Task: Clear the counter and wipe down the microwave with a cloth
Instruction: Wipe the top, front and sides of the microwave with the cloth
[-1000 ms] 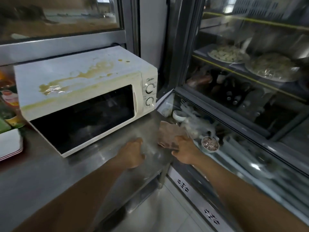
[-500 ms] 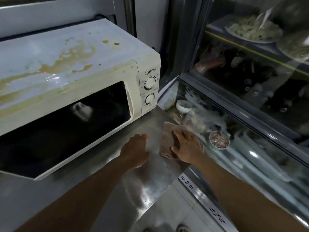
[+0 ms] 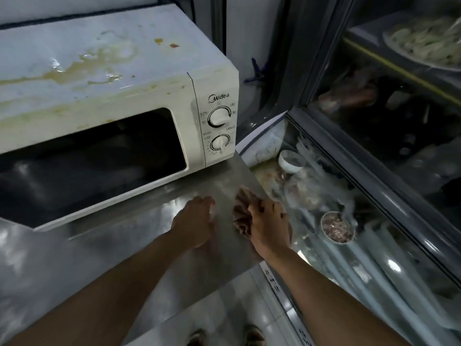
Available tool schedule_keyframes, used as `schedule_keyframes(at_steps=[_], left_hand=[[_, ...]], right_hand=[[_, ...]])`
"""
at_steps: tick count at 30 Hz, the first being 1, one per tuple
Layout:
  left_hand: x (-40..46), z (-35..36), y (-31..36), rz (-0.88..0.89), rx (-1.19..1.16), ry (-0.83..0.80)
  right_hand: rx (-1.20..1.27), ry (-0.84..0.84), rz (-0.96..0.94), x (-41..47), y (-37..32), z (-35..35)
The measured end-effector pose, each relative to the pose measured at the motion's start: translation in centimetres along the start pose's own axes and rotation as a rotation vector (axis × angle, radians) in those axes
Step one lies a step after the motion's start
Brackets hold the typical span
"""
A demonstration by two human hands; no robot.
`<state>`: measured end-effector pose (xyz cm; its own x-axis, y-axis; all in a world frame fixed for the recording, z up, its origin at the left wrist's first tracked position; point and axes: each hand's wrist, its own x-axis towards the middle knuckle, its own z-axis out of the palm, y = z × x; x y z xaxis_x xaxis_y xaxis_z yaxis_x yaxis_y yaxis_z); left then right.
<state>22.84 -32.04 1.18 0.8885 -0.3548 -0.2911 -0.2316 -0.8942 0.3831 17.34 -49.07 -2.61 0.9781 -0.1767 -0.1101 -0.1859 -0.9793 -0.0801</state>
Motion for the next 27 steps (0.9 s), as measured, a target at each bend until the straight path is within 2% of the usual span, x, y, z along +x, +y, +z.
schedule_keyframes(at_steps=[4, 12, 20, 27], left_hand=[[-1.1, -0.8, 1.2, -0.066, -0.008, 0.058], [-3.8, -4.1, 4.2, -0.18, 0.014, 0.151], [-5.4, -8.9, 7.8, -0.136, -0.114, 0.311], [-6.3, -15.2, 8.3, -0.111, -0.036, 0.444]], right_hand=[[-0.002, -0.005, -0.094, 0.5, 1.1, -0.4], [0.367, 0.006, -0.188, 1.3, 2.9, -4.3], [0.586, 0.185, -0.368, 1.8, 1.4, -14.3], [0.642, 0.356, -0.473, 4.8, -1.3, -23.1]])
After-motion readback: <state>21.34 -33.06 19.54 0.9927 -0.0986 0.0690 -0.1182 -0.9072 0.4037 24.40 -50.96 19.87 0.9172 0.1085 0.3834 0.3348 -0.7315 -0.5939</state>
